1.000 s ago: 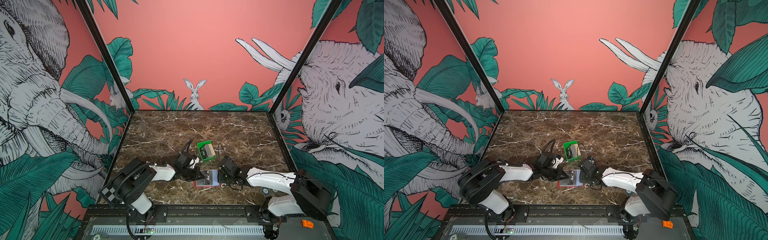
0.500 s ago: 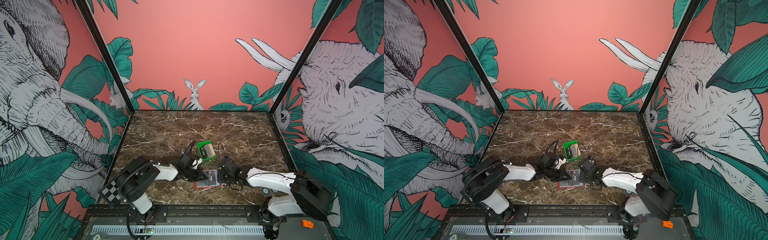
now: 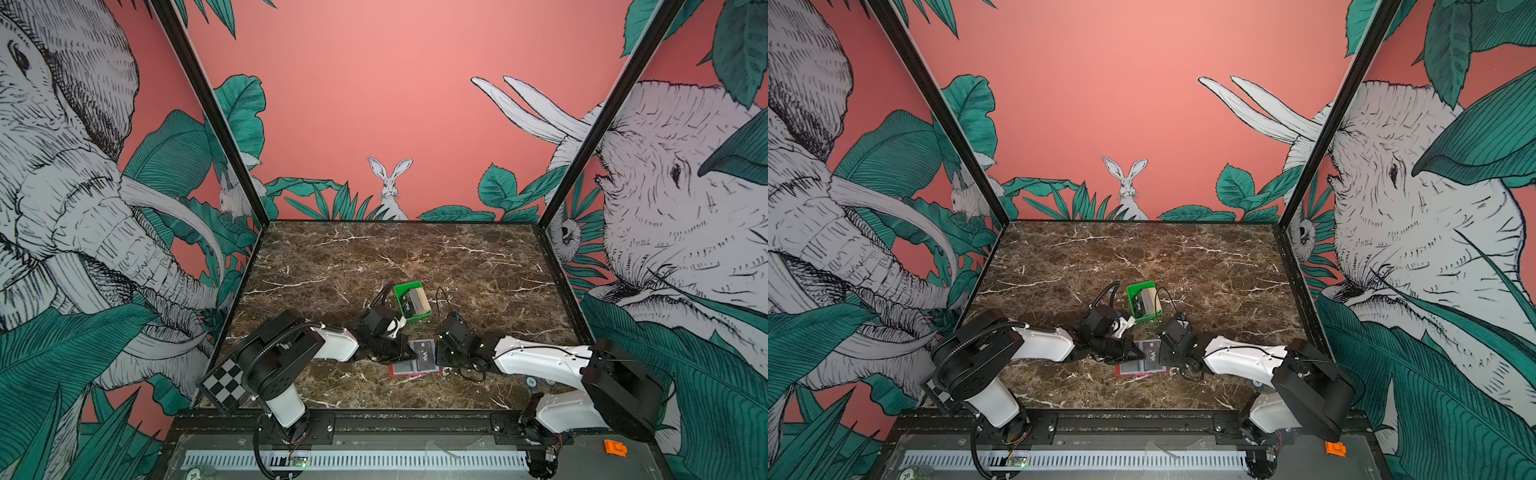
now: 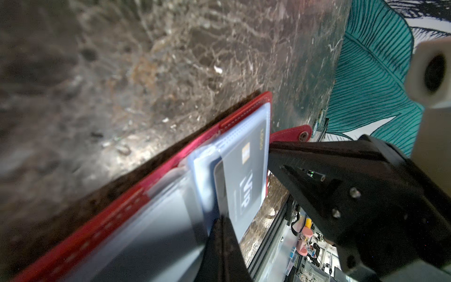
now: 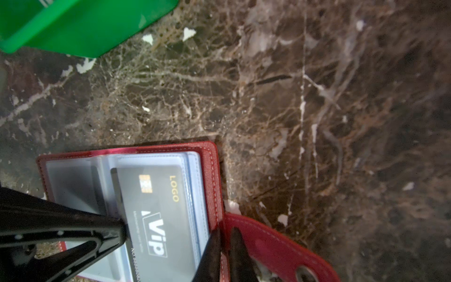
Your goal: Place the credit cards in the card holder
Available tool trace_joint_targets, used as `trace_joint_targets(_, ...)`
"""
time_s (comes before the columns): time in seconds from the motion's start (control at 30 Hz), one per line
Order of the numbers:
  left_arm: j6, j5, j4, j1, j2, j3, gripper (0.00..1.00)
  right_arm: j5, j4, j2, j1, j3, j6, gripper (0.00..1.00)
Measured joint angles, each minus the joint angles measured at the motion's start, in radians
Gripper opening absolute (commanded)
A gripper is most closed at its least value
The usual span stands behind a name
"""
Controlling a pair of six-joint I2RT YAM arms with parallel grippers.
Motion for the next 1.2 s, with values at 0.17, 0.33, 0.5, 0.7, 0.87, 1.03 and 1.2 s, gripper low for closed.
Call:
trace_joint_targets(0.17,0.007,-0.022,-0.005,-0.003,-0.002,0.000,0.06,0.000,0.001,0.000,0.000,0.000,0.001,0.11)
trace_joint_targets(0.33,0.027,-0.058,-0.048,-0.005,-0.034,0.000,0.07,0.003,0.018,-0.001,0.001,-0.005,0.000,0.11)
trace_joint_targets(0.5,0.047,-0.110,-0.130,-0.005,-0.101,0.000,0.08,0.008,0.045,-0.019,0.002,-0.028,-0.001,0.12)
trace_joint_targets(0.7,0.081,-0.174,-0.261,-0.005,-0.227,0.009,0.09,0.015,0.077,-0.048,0.002,-0.058,-0.019,0.16)
trace_joint_targets(0.87,0.113,-0.244,-0.383,-0.005,-0.355,0.036,0.11,0.031,0.115,-0.084,0.002,-0.078,-0.042,0.24)
trace_joint_targets(1.03,0.120,-0.311,-0.482,-0.005,-0.466,0.047,0.18,0.036,0.191,-0.150,0.002,-0.116,-0.073,0.56)
trace_joint_targets(1.2,0.107,-0.366,-0.562,-0.005,-0.572,0.047,0.33,0.028,0.259,-0.190,-0.001,-0.147,-0.124,0.84)
